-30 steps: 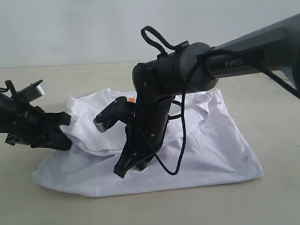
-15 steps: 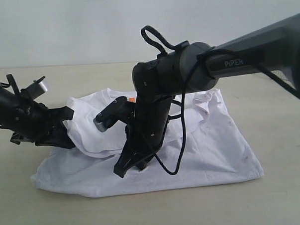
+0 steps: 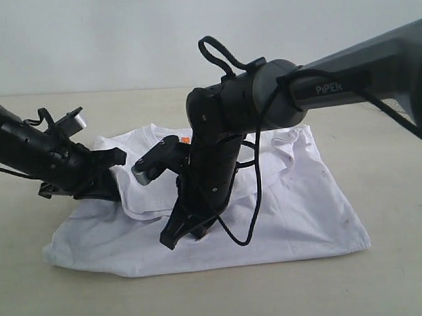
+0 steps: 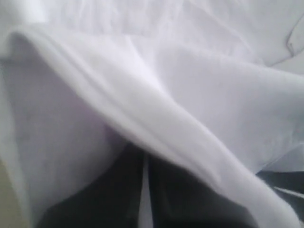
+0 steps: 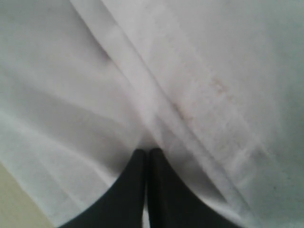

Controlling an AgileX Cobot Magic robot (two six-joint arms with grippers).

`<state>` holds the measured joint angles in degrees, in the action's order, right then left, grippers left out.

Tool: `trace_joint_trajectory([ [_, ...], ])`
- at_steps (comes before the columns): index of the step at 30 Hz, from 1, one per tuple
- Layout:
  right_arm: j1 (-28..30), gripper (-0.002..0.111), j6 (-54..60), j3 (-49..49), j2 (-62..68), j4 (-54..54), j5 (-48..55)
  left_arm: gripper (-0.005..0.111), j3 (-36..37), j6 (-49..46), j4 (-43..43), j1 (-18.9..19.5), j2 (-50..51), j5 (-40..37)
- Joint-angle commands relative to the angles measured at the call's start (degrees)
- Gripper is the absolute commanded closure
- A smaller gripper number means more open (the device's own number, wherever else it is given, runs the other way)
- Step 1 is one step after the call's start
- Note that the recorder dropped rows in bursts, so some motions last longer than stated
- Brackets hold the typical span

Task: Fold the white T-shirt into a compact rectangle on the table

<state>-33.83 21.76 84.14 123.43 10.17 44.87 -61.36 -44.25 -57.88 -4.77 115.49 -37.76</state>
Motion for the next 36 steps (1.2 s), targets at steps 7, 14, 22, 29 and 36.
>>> trace_joint_trajectory([
  [7,0.12,0.109,-0.21,-0.36,0.99,-0.33,1.15,0.102,-12.98,-7.22,-15.65,-0.2,9.98,4.85],
  [14,0.12,0.109,-0.21,-0.36,0.99,-0.33,2.04,0.102,-18.9,-5.9,-19.29,3.31,11.09,7.41],
  [22,0.12,0.109,-0.21,-0.36,0.99,-0.44,1.93,0.102,-19.35,-3.79,-17.58,6.93,10.87,-2.18],
  [29,3.42,0.109,-15.07,-0.06,-1.01,-20.26,1.77,0.102,-18.22,-8.9,-9.62,5.5,7.14,-20.59],
  [36,12.16,0.109,-13.51,-0.06,-5.0,-20.51,4.52,0.102,-3.07,-5.51,-1.22,-4.26,5.29,-8.17],
])
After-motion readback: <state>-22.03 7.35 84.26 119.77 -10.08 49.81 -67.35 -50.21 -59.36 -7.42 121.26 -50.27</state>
